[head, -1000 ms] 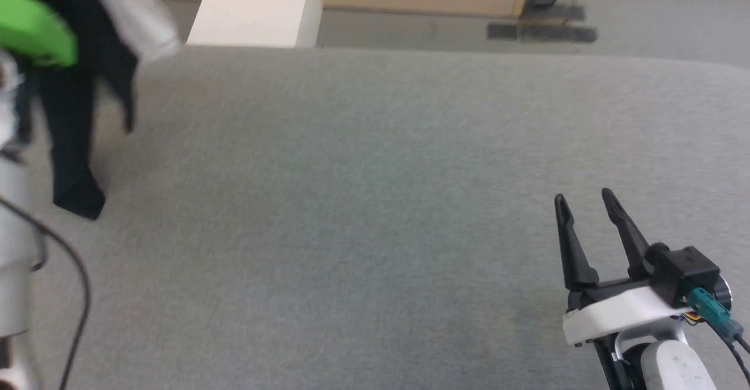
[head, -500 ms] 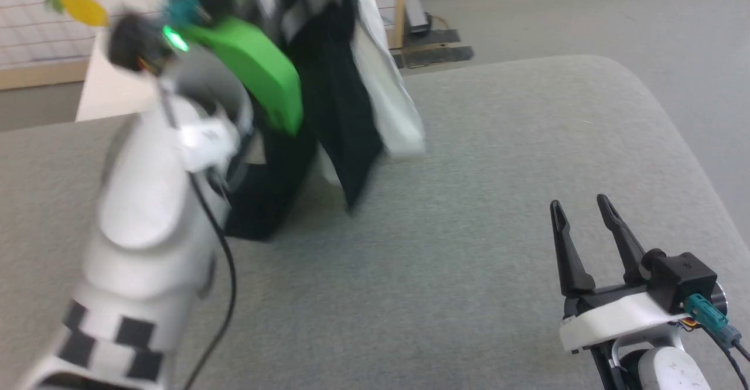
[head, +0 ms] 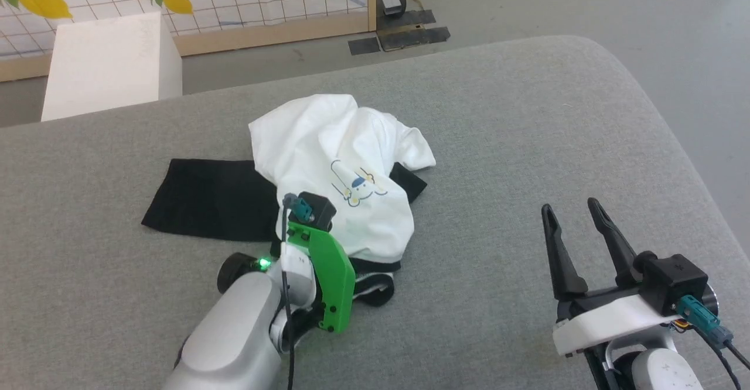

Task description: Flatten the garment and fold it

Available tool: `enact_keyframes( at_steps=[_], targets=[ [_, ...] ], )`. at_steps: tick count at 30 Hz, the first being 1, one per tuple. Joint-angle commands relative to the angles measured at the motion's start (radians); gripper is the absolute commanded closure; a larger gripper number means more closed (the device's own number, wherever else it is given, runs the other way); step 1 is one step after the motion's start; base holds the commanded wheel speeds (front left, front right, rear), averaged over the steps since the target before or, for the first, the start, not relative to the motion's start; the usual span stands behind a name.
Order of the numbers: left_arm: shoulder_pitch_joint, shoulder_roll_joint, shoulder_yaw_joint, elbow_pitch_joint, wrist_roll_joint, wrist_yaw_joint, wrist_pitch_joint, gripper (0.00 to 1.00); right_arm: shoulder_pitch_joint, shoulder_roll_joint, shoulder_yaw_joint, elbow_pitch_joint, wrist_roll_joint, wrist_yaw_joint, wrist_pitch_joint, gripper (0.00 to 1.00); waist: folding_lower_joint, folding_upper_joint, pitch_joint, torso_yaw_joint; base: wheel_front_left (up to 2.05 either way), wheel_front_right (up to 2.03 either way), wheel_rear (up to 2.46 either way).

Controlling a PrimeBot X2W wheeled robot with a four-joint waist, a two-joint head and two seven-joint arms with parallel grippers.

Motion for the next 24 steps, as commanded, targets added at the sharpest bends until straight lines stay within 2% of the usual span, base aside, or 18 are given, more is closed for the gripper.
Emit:
enact_keyframes(
  at_steps=[1, 6, 12, 16, 24],
  targets=[
    [0.024, -0.003, 0.007, -0.010, -0.012, 0.007, -0.021, 0.00, -0.002, 0.000, 0.002, 0.003, 0.003, -0.002, 0.003, 0.00, 0.0001, 0.0110, -0.006, 0.006, 0.00, 0.00, 0.00],
    [0.063, -0.001, 0.053, -0.101, -0.005, 0.034, -0.180, 0.00, 0.007, 0.000, -0.001, 0.001, -0.003, -0.002, 0.008, 0.00, 0.0001, 0.0110, -0.028, 0.028, 0.00, 0.00, 0.00],
    [0.129, 0.036, 0.152, -0.265, 0.070, 0.098, -0.542, 0.00, 0.017, 0.000, -0.011, -0.023, -0.009, -0.002, 0.008, 0.00, 0.0001, 0.0110, -0.061, 0.055, 0.00, 0.00, 0.00],
    [0.192, 0.055, 0.207, -0.298, 0.104, 0.144, -0.718, 0.00, 0.027, 0.000, -0.024, -0.036, -0.010, -0.002, 0.010, 0.00, 0.0001, 0.0110, -0.076, 0.073, 0.00, 0.00, 0.00],
    [0.299, 0.084, 0.272, -0.299, 0.134, 0.190, -0.809, 0.00, 0.043, 0.000, -0.038, -0.061, -0.016, -0.002, 0.023, 0.00, 0.0001, 0.0110, -0.077, 0.113, 0.00, 0.00, 0.00]
  ],
)
